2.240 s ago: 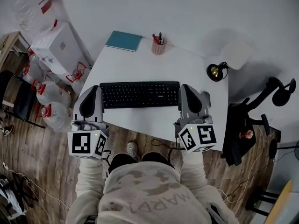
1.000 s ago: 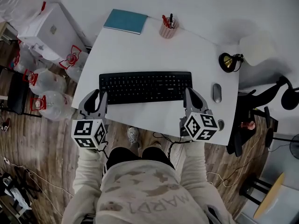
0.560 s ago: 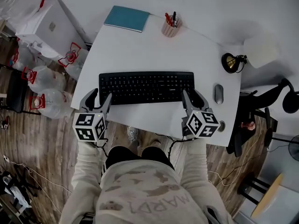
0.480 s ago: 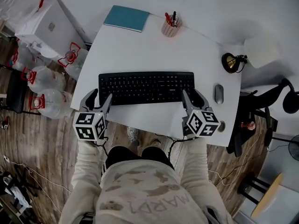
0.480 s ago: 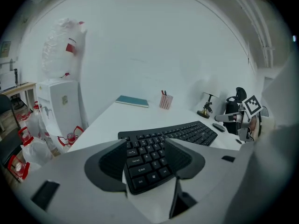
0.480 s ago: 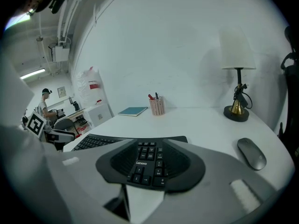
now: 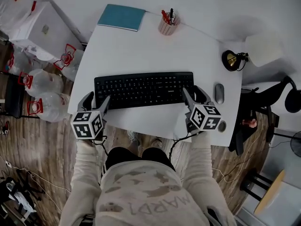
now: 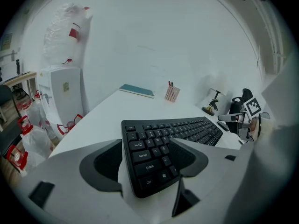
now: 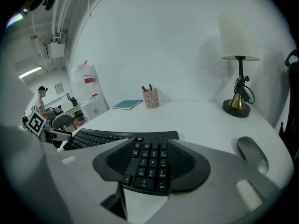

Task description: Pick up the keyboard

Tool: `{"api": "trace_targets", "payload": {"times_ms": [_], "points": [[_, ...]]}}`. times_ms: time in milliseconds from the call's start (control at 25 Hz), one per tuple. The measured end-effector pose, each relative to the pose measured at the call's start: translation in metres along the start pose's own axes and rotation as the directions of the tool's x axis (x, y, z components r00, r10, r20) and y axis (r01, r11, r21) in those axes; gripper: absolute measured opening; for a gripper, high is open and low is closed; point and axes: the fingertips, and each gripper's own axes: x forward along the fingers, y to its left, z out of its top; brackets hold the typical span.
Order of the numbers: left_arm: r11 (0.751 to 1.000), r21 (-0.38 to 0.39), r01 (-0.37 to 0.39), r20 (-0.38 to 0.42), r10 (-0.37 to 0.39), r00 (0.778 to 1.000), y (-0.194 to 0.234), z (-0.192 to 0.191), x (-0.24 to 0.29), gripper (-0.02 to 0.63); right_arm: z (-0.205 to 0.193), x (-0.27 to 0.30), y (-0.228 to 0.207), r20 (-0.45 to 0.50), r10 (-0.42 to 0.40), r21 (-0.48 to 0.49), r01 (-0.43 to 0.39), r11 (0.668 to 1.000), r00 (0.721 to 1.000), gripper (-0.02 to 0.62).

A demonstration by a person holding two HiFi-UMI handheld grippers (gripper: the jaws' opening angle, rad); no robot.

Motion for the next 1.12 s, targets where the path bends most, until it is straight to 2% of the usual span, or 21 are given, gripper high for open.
{"api": "trace_targets", "payload": {"times_ms": [200,600,840,1120], "points": [[1.0,-0.017,-0.01,-0.032,0.009,0.999,0.005,-0.005,0.007,0.316,-0.008,0.008,-0.016,-0.042,-0.013,0.013,0.013,1.0,0.999,0.243],[0.999,-0.043,0.005,-0.071,-0.008,0.997,0.004,-0.014,0.016,0.331,-0.031,0.031,-0.037,-0.147,0.022,0.063,-0.013,0.998,0.989,0.331],[0.998,-0.053,0.016,-0.078,-0.02,0.997,0.004,-0.014,0.016,0.336,-0.037,0.036,-0.039,-0.158,0.072,0.139,-0.05,0.989,0.985,0.331],[0.999,-0.032,0.008,-0.091,-0.011,0.996,0.002,-0.014,0.018,0.337,-0.036,0.037,-0.037,-0.155,0.094,0.147,-0.071,0.987,0.983,0.331]]}}
